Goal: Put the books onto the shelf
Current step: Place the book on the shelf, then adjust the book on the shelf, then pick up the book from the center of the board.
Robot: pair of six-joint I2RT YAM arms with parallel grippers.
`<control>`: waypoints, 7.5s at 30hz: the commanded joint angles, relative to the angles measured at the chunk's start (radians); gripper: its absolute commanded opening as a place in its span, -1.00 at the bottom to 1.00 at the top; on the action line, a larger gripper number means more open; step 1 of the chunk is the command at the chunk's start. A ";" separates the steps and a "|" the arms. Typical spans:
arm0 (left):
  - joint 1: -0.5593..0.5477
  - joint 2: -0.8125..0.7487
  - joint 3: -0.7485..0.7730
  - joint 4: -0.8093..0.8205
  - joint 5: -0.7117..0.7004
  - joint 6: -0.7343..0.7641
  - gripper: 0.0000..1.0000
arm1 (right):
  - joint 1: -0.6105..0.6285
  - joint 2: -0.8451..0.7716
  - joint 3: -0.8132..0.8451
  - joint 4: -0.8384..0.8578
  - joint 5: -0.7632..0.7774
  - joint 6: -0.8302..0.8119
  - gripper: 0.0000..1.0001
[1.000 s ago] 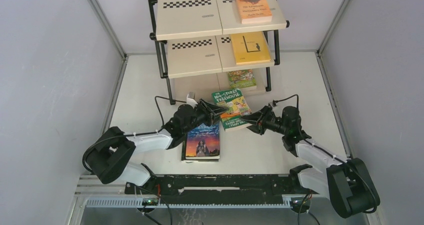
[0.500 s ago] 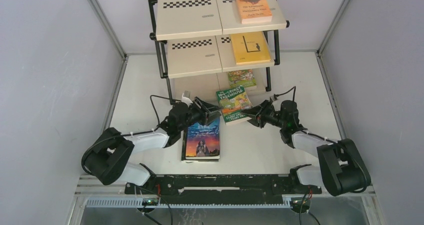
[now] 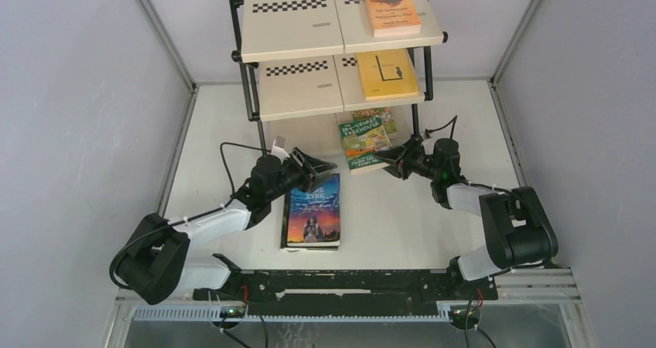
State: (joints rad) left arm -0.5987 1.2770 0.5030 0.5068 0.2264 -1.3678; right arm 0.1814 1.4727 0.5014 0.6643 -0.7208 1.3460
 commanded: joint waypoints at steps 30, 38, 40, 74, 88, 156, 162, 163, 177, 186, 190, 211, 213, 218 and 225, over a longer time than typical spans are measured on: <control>0.104 -0.010 0.060 -0.130 0.082 0.182 0.08 | -0.118 0.491 0.441 0.214 -0.019 -0.127 -1.00; 0.111 0.023 0.057 -0.099 0.083 0.166 0.08 | -0.134 0.551 0.494 0.172 -0.006 -0.153 -1.00; 0.111 0.032 0.058 -0.091 0.083 0.161 0.08 | -0.141 0.567 0.505 0.168 -0.006 -0.151 -1.00; 0.102 0.086 0.090 -0.038 0.077 0.113 0.08 | -0.154 0.544 0.595 -0.159 -0.054 -0.318 0.17; 0.097 0.044 0.065 -0.039 0.075 0.109 0.08 | -0.152 0.462 0.560 -0.281 0.014 -0.395 0.20; 0.054 0.036 0.056 -0.036 0.038 0.099 0.09 | -0.109 0.302 0.561 -0.539 0.263 -0.630 -0.83; 0.055 0.042 0.058 -0.026 0.032 0.099 0.08 | -0.108 0.209 0.526 -0.561 0.342 -0.660 -0.83; 0.053 0.041 0.058 -0.025 0.031 0.100 0.08 | -0.108 0.201 0.525 -0.567 0.348 -0.665 -0.82; 0.046 -0.263 -0.061 -0.357 -0.112 0.191 0.22 | 0.091 0.022 0.400 -0.723 0.336 -0.742 0.01; 0.037 -0.565 -0.130 -0.717 -0.267 0.204 0.30 | 0.299 -0.102 0.221 -0.642 0.319 -0.623 0.14; 0.036 -0.670 -0.153 -0.851 -0.304 0.196 0.32 | 0.379 -0.102 0.197 -0.624 0.339 -0.583 0.16; 0.030 -0.698 -0.266 -0.832 -0.259 0.220 0.33 | 0.605 0.038 0.132 -0.400 0.396 -0.412 0.20; 0.028 -0.683 -0.276 -0.805 -0.247 0.218 0.32 | 0.612 0.049 0.132 -0.392 0.397 -0.404 0.20; 0.028 -0.654 -0.292 -0.753 -0.234 0.216 0.31 | 0.628 0.070 0.132 -0.372 0.394 -0.386 0.20; 0.029 -0.648 -0.301 -0.695 -0.183 0.209 0.30 | 0.653 0.097 0.132 -0.321 0.383 -0.349 0.20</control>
State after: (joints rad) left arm -0.5655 0.6331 0.2188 -0.2787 -0.0090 -1.1698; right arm 0.8062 1.5551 0.6327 0.2615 -0.3267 0.9600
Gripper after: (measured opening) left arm 0.653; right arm 0.599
